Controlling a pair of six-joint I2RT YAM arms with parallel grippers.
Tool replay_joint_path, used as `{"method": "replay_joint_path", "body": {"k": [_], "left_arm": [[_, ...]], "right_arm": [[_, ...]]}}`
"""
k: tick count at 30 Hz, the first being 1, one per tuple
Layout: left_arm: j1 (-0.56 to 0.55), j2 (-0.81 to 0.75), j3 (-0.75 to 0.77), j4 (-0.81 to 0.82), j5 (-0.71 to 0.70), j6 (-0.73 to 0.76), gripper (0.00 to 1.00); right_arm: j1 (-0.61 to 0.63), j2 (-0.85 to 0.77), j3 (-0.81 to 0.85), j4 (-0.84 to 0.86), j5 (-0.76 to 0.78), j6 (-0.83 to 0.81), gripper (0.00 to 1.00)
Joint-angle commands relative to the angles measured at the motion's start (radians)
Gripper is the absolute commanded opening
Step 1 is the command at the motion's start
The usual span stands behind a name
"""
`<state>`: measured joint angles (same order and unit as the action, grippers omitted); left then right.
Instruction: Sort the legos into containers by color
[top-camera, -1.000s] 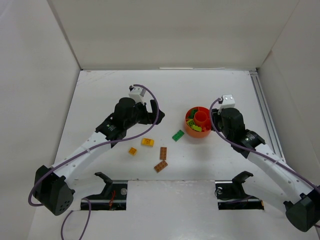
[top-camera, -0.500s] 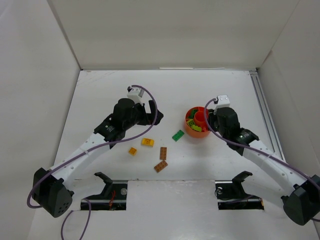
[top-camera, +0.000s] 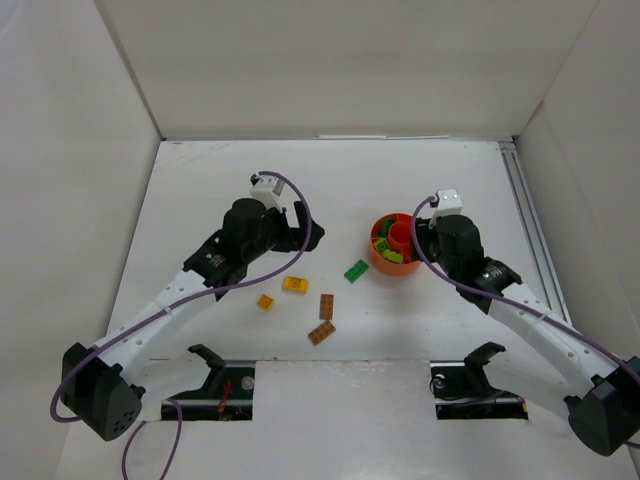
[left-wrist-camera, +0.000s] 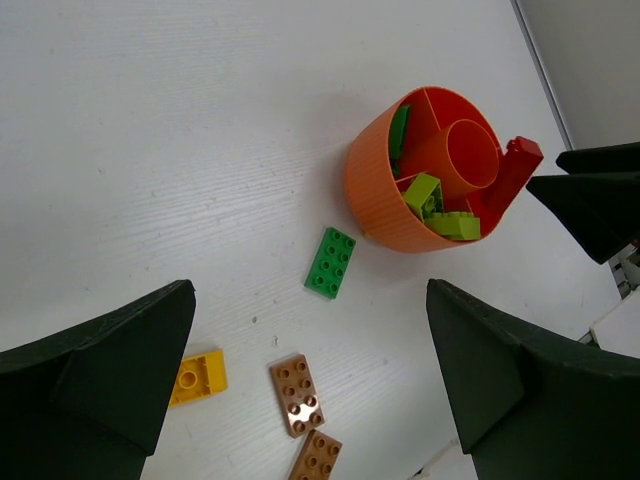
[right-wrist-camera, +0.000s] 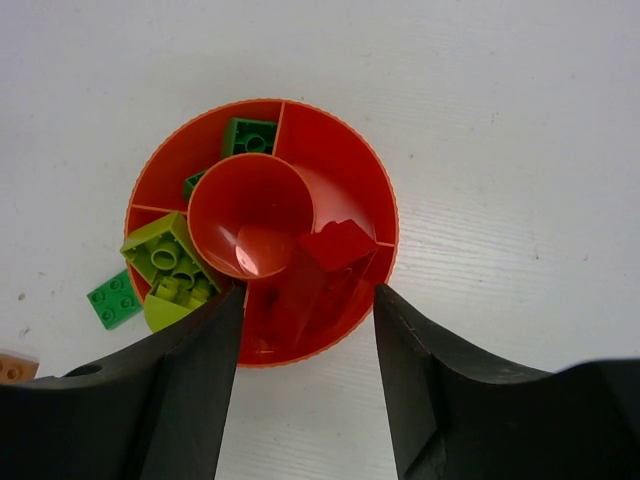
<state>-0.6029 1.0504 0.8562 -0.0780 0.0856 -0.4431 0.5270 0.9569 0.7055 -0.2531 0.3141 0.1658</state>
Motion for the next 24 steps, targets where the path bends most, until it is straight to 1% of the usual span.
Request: {"method": "replay_joint_path", "body": {"k": [1,6,8,12,16,20,22,24], "left_arm": [[0.000,-0.039,-0.019,0.006,0.000,-0.020,1.00],[0.000,-0.049,-0.029,-0.003,0.000,-0.031,1.00],[0.000,-0.059,-0.029,-0.012,0.000,-0.031,1.00],[0.000,-0.078,-0.049,-0.022,-0.026,-0.052,1.00],[0.000,-0.069,-0.049,-0.107,-0.084,-0.118,1.00],[0.000,-0.044,-0.049,-0.230,-0.151,-0.241,1.00],[0.000,-0.035,-0.069,-0.301,-0.184,-0.323,1.00],[0.000,-0.024,-0.100,-0.344,-0.193,-0.362,1.00]], "right_arm": [[0.011,-0.020,0.005,0.048,-0.006,0.008,0.60],[0.011,-0.020,0.005,0.038,-0.006,0.008,0.60],[0.011,-0.020,0.005,0.038,-0.015,-0.002,0.57],[0.011,-0.020,0.005,0.038,-0.024,-0.011,0.57],[0.022,-0.020,0.005,0.054,-0.062,-0.037,0.57],[0.044,-0.001,0.023,0.054,-0.063,-0.046,0.57],[0.057,-0.001,0.023,0.054,-0.053,-0.046,0.58],[0.083,-0.001,0.023,0.054,-0.038,-0.046,0.59]]}}
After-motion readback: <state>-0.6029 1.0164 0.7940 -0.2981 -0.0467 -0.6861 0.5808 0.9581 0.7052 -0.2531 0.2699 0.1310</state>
